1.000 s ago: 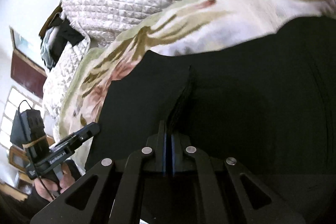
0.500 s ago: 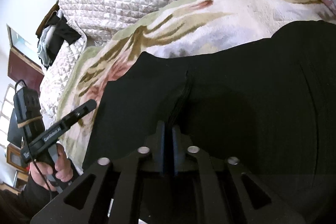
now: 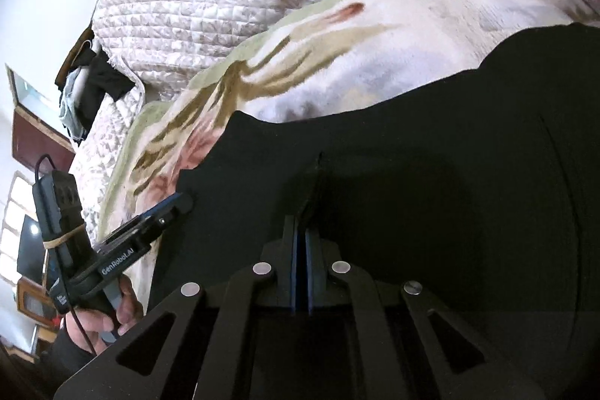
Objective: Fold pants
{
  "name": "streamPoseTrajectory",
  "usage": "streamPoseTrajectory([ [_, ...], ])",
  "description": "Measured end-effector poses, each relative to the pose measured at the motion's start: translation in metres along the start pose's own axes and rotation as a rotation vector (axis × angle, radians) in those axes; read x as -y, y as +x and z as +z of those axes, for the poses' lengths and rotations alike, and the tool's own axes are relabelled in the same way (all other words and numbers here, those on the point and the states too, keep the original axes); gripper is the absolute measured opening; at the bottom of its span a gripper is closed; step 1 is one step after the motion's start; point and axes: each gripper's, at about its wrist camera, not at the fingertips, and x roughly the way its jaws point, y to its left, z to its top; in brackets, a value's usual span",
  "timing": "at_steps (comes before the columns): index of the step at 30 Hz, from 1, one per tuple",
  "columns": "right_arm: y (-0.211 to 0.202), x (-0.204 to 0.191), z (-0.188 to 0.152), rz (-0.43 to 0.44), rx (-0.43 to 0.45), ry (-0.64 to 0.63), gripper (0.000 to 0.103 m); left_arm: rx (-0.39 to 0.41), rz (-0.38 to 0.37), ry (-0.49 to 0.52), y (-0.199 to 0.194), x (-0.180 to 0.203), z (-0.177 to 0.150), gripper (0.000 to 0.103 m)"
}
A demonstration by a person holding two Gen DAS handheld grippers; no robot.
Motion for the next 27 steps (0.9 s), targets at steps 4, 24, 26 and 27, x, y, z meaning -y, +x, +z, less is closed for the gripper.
streamPoseTrajectory([
  [4, -0.005, -0.003, 0.001, -0.016, -0.013, -0.011, 0.003, -0.006, 0.002, 0.008, -0.004, 0.005, -0.002, 0.034],
  [24, -0.051, -0.046, -0.08, -0.229, 0.008, -0.332, 0.019, -0.051, -0.046, 0.041, -0.064, 0.029, -0.077, 0.034],
  [26, -0.056, -0.055, -0.082, -0.201, 0.032, -0.353, 0.019, -0.05, -0.054, 0.039, -0.068, 0.03, -0.079, 0.034],
  [27, -0.057, -0.061, -0.084, -0.184, 0.043, -0.37, 0.019, -0.05, -0.056, 0.034, -0.07, 0.03, -0.079, 0.034],
])
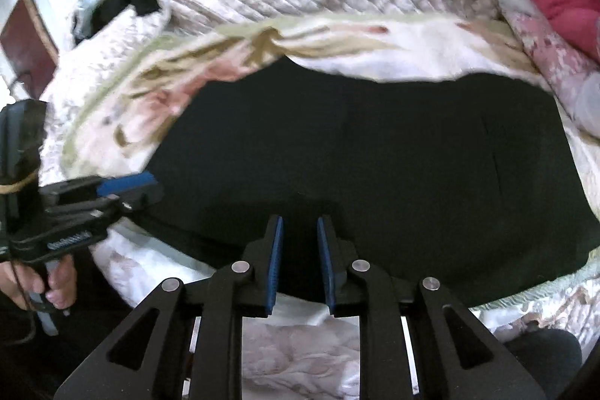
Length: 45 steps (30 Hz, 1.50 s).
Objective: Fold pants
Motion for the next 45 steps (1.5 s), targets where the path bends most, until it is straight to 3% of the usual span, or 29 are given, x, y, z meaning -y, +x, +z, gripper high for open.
streamPoseTrajectory([
  [2, 0.005, -0.01, -0.001, 0.032, -0.005, -0.035, 0.019, -0.004, -0.007, -0.007, 0.0, 0.0, -0.001, 0.034],
  [4, 0.022, -0.01, -0.006, 0.032, -0.07, -0.037, 0.019, -0.012, -0.014, -0.015, 0.002, 0.0, -0.001, 0.034],
  [6, 0.02, -0.004, -0.008, 0.049, -0.049, -0.001, 0.019, -0.02, -0.024, -0.017, 0.003, 0.001, -0.001, 0.034],
  [9, 0.013, 0.009, -0.006, 0.006, -0.041, 0.028, 0.019, -0.016, -0.023, -0.009, -0.001, 0.002, -0.002, 0.034],
  [18, -0.025, 0.098, -0.008, -0.111, 0.043, 0.34, 0.019, -0.01, 0.006, -0.031, 0.001, -0.006, 0.006, 0.034],
  [20, -0.037, 0.113, -0.01, -0.152, 0.062, 0.408, 0.023, -0.006, 0.01, -0.037, 0.0, -0.007, 0.009, 0.034],
  [22, -0.054, 0.129, -0.014, -0.153, 0.105, 0.494, 0.042, -0.003, 0.014, -0.039, 0.0, -0.008, 0.011, 0.034],
  [23, -0.062, 0.135, -0.017, -0.143, 0.126, 0.529, 0.046, -0.002, 0.018, -0.041, 0.001, -0.008, 0.012, 0.034],
  [30, -0.099, 0.181, -0.027, -0.178, 0.227, 0.684, 0.055, -0.016, 0.012, -0.049, 0.005, -0.01, 0.012, 0.034],
  [35, -0.082, 0.212, -0.042, -0.108, 0.146, 0.869, 0.055, -0.018, 0.006, -0.046, 0.006, -0.007, 0.012, 0.034],
  [45, -0.067, 0.202, -0.044, -0.087, 0.016, 0.932, 0.057, -0.023, 0.0, -0.038, 0.007, -0.003, 0.012, 0.034],
])
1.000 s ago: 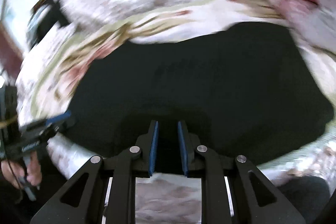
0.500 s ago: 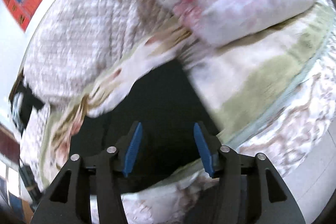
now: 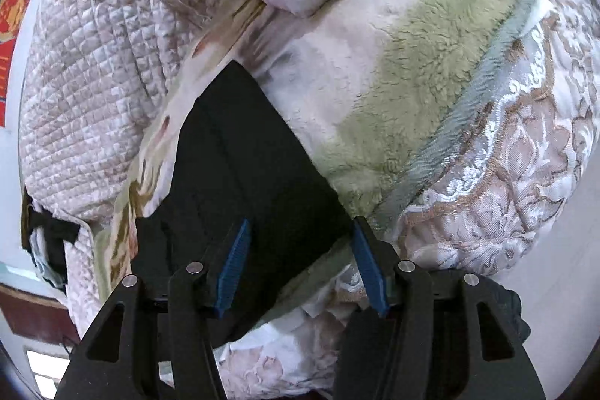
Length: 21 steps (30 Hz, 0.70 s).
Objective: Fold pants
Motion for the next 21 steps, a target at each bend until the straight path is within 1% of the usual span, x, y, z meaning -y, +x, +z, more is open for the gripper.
streamPoseTrajectory([
  [2, -0.003, -0.001, 0.0, 0.012, 0.014, -0.002, 0.057, -0.001, 0.0, 0.001, 0.001, 0.002, 0.0, 0.034],
  [4, -0.012, -0.003, -0.001, 0.049, 0.061, -0.01, 0.057, -0.001, -0.001, 0.001, 0.001, 0.002, 0.0, 0.034],
  [6, -0.021, -0.007, -0.003, 0.103, 0.117, -0.014, 0.056, 0.0, -0.002, 0.0, 0.002, 0.002, 0.0, 0.034],
  [7, -0.02, -0.008, -0.003, 0.097, 0.12, -0.019, 0.056, 0.0, -0.001, -0.001, 0.002, 0.003, 0.0, 0.034],
  [9, -0.008, -0.006, -0.002, 0.046, 0.08, -0.019, 0.056, -0.001, 0.001, -0.002, 0.003, 0.003, 0.0, 0.034],
  [10, 0.004, 0.0, -0.001, 0.022, 0.036, 0.014, 0.056, 0.0, 0.0, 0.001, 0.002, 0.003, 0.0, 0.034],
  [11, 0.007, 0.004, 0.0, 0.031, 0.023, 0.041, 0.056, 0.0, 0.0, 0.002, 0.002, 0.004, 0.0, 0.034],
  [13, 0.002, 0.001, -0.001, 0.038, 0.039, 0.041, 0.056, 0.0, -0.003, 0.003, 0.001, 0.005, 0.0, 0.034],
  [16, 0.0, -0.002, -0.006, 0.043, 0.018, 0.047, 0.054, 0.002, -0.005, 0.002, 0.0, 0.004, -0.001, 0.034],
  [17, 0.0, -0.005, -0.006, 0.034, 0.019, 0.034, 0.054, 0.0, -0.005, 0.002, 0.0, 0.004, -0.001, 0.034],
  [19, 0.003, -0.007, -0.003, 0.049, 0.03, 0.027, 0.054, -0.003, -0.004, 0.0, 0.001, 0.004, -0.001, 0.034],
  [20, 0.003, -0.008, 0.0, 0.053, 0.037, 0.02, 0.052, -0.002, -0.004, 0.002, 0.001, 0.004, -0.001, 0.034],
  [21, 0.005, -0.009, 0.004, 0.049, 0.05, 0.011, 0.047, -0.002, -0.005, 0.004, 0.001, 0.004, -0.001, 0.034],
])
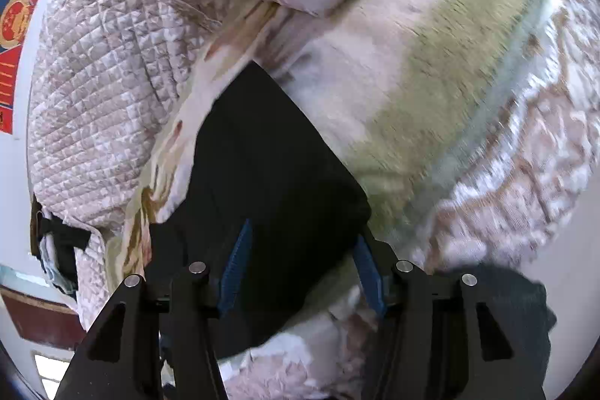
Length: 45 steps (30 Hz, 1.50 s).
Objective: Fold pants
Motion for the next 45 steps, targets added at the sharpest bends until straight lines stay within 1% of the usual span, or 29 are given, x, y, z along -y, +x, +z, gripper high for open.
streamPoseTrajectory([
  [1, 0.002, 0.0, 0.002, -0.004, 0.005, -0.002, 0.042, 0.0, -0.001, 0.002, 0.0, 0.0, 0.0, 0.034],
  [2, 0.003, -0.002, 0.004, -0.006, 0.009, -0.006, 0.039, 0.0, -0.001, 0.002, 0.0, 0.0, 0.0, 0.034],
  [3, 0.005, -0.004, 0.004, -0.009, 0.016, -0.018, 0.032, -0.002, 0.0, 0.001, 0.0, 0.0, 0.0, 0.034],
  [5, 0.003, -0.007, 0.003, -0.013, 0.033, -0.043, 0.028, -0.003, 0.003, -0.001, 0.0, 0.001, 0.001, 0.034],
  [7, -0.008, -0.015, 0.0, 0.011, 0.069, -0.079, 0.024, -0.003, 0.014, -0.001, -0.001, 0.0, 0.002, 0.034],
  [9, -0.017, -0.026, -0.002, 0.032, 0.094, -0.117, 0.023, -0.002, 0.02, -0.006, -0.001, -0.002, 0.002, 0.034],
  [12, -0.031, -0.055, -0.004, 0.073, 0.129, -0.207, 0.021, 0.001, 0.034, -0.011, -0.002, -0.004, 0.003, 0.034],
  [15, -0.038, -0.095, -0.01, 0.12, 0.143, -0.318, 0.021, 0.008, 0.04, -0.02, -0.004, -0.007, 0.005, 0.034],
  [18, -0.036, -0.134, -0.021, 0.172, 0.134, -0.42, 0.02, 0.018, 0.052, -0.031, -0.008, -0.012, 0.006, 0.034],
  [20, -0.032, -0.157, -0.031, 0.2, 0.12, -0.483, 0.02, 0.028, 0.061, -0.038, -0.011, -0.016, 0.006, 0.034],
  [22, -0.023, -0.185, -0.048, 0.239, 0.089, -0.564, 0.02, 0.037, 0.07, -0.048, -0.015, -0.021, 0.007, 0.034],
  [23, -0.018, -0.193, -0.054, 0.249, 0.076, -0.591, 0.02, 0.041, 0.075, -0.053, -0.016, -0.024, 0.007, 0.034],
  [25, -0.001, -0.214, -0.075, 0.276, 0.021, -0.67, 0.02, 0.048, 0.085, -0.066, -0.019, -0.031, 0.006, 0.034],
  [26, 0.006, -0.218, -0.083, 0.285, 0.002, -0.695, 0.02, 0.049, 0.089, -0.073, -0.019, -0.034, 0.005, 0.034],
  [27, 0.016, -0.225, -0.093, 0.295, -0.028, -0.722, 0.02, 0.051, 0.094, -0.08, -0.021, -0.038, 0.004, 0.034],
  [30, 0.056, -0.233, -0.128, 0.3, -0.16, -0.785, 0.02, 0.053, 0.111, -0.109, -0.023, -0.051, 0.0, 0.034],
  [31, 0.077, -0.232, -0.144, 0.29, -0.229, -0.812, 0.02, 0.053, 0.116, -0.118, -0.023, -0.054, -0.002, 0.034],
  [32, 0.088, -0.23, -0.153, 0.283, -0.264, -0.829, 0.02, 0.052, 0.12, -0.128, -0.024, -0.058, -0.004, 0.034],
  [33, 0.103, -0.227, -0.169, 0.251, -0.305, -0.863, 0.02, 0.052, 0.124, -0.137, -0.024, -0.062, -0.006, 0.034],
  [34, 0.111, -0.226, -0.177, 0.236, -0.319, -0.884, 0.021, 0.05, 0.128, -0.147, -0.025, -0.066, -0.008, 0.034],
  [36, 0.114, -0.226, -0.183, 0.226, -0.314, -0.902, 0.021, 0.049, 0.133, -0.163, -0.026, -0.072, -0.011, 0.034],
  [41, 0.096, -0.239, -0.185, 0.205, -0.258, -0.955, 0.021, 0.052, 0.133, -0.193, -0.029, -0.084, -0.017, 0.034],
  [44, 0.097, -0.241, -0.196, 0.183, -0.275, -0.991, 0.021, 0.058, 0.128, -0.199, -0.031, -0.086, -0.017, 0.034],
  [45, 0.104, -0.239, -0.203, 0.165, -0.287, -1.013, 0.022, 0.062, 0.127, -0.2, -0.032, -0.086, -0.017, 0.034],
])
